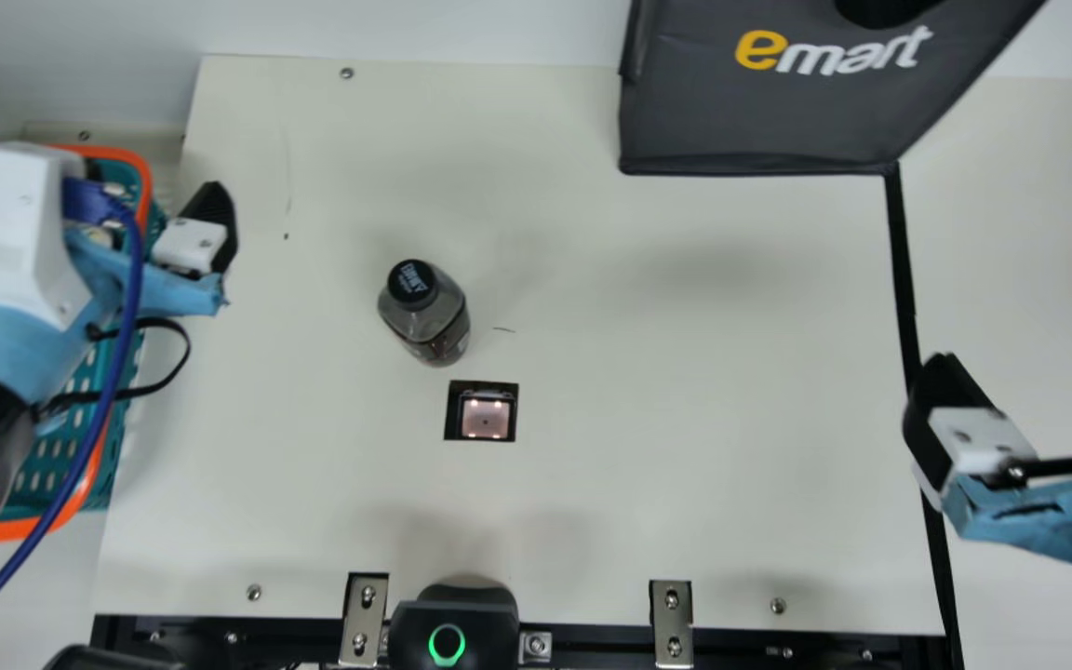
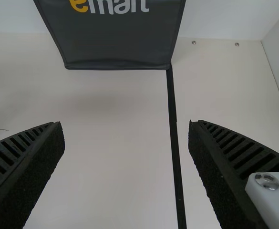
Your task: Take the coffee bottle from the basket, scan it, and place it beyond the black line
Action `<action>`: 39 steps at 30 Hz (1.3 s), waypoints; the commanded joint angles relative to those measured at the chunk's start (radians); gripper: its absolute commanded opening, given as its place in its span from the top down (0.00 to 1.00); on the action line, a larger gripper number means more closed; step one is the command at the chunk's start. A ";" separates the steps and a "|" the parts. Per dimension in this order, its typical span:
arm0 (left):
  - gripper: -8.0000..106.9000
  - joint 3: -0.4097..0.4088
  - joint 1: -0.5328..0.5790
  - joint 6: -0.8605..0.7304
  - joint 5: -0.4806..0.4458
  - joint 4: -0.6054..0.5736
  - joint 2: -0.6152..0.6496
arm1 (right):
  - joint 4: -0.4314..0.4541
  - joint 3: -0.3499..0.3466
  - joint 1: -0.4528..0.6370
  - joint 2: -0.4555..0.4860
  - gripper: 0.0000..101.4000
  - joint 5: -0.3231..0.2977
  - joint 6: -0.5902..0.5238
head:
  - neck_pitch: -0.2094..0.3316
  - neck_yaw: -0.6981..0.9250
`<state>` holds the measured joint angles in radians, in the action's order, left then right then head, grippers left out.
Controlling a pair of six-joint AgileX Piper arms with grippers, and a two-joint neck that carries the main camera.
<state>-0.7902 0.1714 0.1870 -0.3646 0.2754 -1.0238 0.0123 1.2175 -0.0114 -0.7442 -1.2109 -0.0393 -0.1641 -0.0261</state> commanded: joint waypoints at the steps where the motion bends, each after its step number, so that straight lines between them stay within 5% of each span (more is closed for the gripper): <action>1: 0.15 -0.001 0.000 0.006 0.001 0.002 -0.002 | 0.000 0.000 0.000 0.000 0.10 0.000 0.000 | 0.026 -0.001; 16: 0.15 -0.012 0.067 0.011 -0.036 -0.051 0.012 | 0.001 0.000 0.000 0.000 0.10 0.000 0.000 | 0.026 -0.001; 39: 0.15 -0.068 0.320 0.017 -0.165 -0.126 -0.013 | 0.001 0.000 0.000 0.000 0.10 0.000 0.000 | 0.026 -0.001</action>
<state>-0.8538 0.4833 0.1965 -0.5213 0.1469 -1.0323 0.0130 1.2175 -0.0114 -0.7442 -1.2109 -0.0393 -0.1657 -0.0276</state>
